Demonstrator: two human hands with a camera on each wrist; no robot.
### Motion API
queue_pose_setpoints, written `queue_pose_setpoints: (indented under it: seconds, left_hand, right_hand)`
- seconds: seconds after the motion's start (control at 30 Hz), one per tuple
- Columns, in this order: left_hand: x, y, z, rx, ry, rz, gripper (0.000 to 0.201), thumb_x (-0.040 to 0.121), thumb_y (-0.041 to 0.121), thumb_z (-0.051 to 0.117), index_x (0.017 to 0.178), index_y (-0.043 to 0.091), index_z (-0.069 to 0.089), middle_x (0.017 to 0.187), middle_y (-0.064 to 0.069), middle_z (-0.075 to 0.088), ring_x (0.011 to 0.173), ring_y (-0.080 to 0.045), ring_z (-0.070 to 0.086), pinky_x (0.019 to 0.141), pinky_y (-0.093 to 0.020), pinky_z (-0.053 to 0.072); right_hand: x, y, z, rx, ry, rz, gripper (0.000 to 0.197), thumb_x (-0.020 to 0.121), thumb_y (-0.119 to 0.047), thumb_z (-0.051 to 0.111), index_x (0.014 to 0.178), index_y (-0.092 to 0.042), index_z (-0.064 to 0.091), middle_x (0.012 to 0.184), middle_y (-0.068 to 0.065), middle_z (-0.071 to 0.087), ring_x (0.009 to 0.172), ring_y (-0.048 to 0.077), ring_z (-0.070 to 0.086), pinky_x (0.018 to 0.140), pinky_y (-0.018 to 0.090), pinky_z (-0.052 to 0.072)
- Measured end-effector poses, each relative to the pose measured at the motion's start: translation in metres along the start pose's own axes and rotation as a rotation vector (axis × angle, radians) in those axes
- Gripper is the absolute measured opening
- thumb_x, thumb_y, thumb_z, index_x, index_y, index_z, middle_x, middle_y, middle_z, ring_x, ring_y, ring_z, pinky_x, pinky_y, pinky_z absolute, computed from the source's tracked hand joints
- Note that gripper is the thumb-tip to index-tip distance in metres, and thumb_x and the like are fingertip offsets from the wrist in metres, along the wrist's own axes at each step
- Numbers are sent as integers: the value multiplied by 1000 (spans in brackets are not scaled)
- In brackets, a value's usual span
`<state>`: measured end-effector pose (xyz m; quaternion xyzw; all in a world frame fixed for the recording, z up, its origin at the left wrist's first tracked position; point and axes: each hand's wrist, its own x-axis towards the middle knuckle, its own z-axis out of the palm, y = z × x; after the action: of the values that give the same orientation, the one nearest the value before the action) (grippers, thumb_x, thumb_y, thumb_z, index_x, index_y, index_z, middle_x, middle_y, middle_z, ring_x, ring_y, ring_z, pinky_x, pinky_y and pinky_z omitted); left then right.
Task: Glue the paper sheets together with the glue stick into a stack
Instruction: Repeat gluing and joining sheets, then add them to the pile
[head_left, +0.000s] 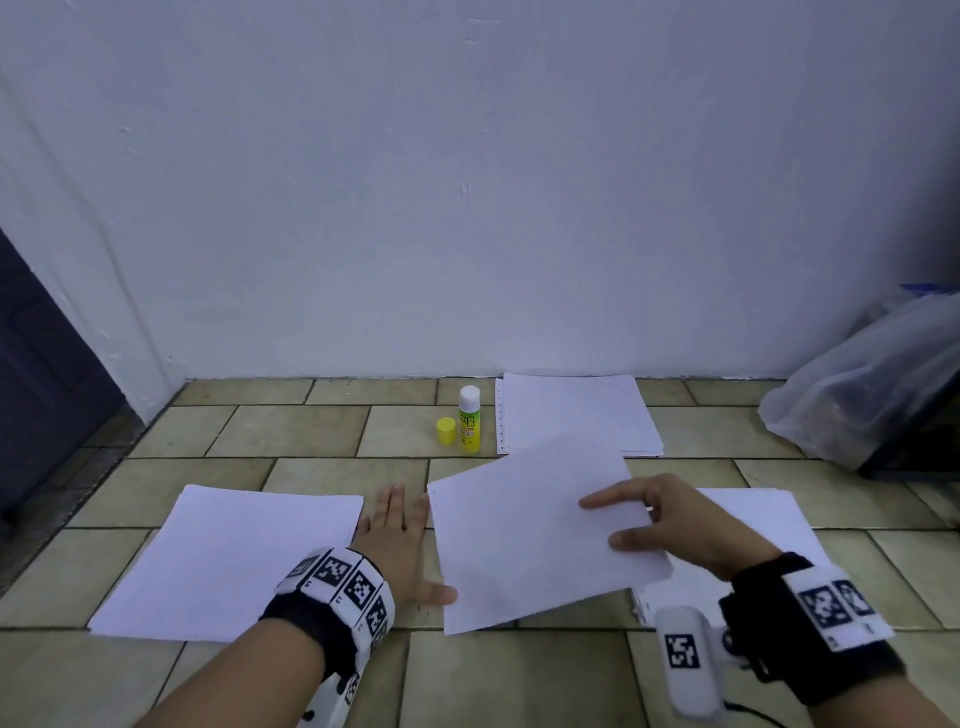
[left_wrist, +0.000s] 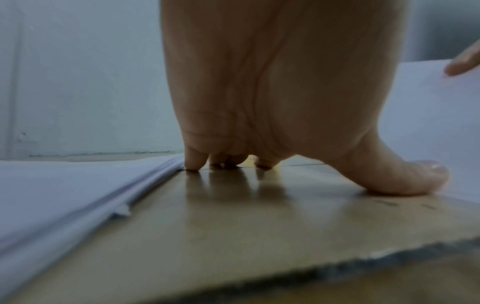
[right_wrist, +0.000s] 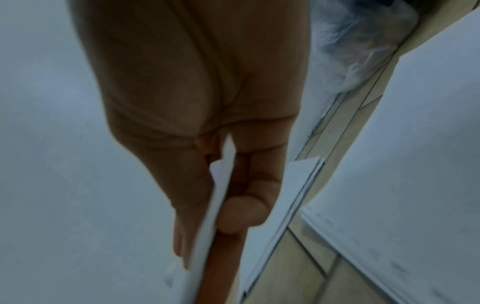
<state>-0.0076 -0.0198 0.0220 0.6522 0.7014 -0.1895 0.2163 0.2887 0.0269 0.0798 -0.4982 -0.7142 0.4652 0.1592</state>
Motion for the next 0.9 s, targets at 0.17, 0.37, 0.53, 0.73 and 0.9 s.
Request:
queue_pose_setpoints:
  seconds: [0.17,0.37,0.53,0.73,0.9]
  left_hand:
    - [0,0,3,27,2,-8,122,76,72,56,149,14,-22,154,-19,-28,145,-30,-23,120,-46,0]
    - [8,0,5,68,-11,-31,125,73,76,55,149,14,-23,154,-20,-28,144,-33,-22,118,-49,0]
    - [9,0,7,73,2,-42,125,73,76,55,149,16,-23,153,-19,-29,144,-33,-23,119,-49,0]
    - [10,1,10,62,39,-54,124,73,75,58,150,18,-21,154,-17,-28,144,-32,-23,120,-48,1]
    - [11,0,12,58,55,-41,123,73,74,57,150,18,-21,154,-18,-29,144,-32,-24,120,-46,1]
  right_hand:
    - [-1,1,-36,110,116,-64,46,75,8,73,95,-33,76,110,-8,71,93,5,67,80,19,53]
    - [24,-23,-74,150,372,-123,46,78,9,68,114,-20,65,100,0,67,66,-12,61,63,0,43]
    - [71,-26,-96,21,505,-65,46,82,3,68,121,-19,63,108,5,62,75,-4,59,62,0,42]
    - [132,0,-88,-157,406,135,41,85,3,64,121,-16,66,108,17,65,84,24,58,72,11,42]
    - [165,22,-83,-328,267,230,46,81,4,66,118,-23,65,142,9,47,123,29,50,91,22,35]
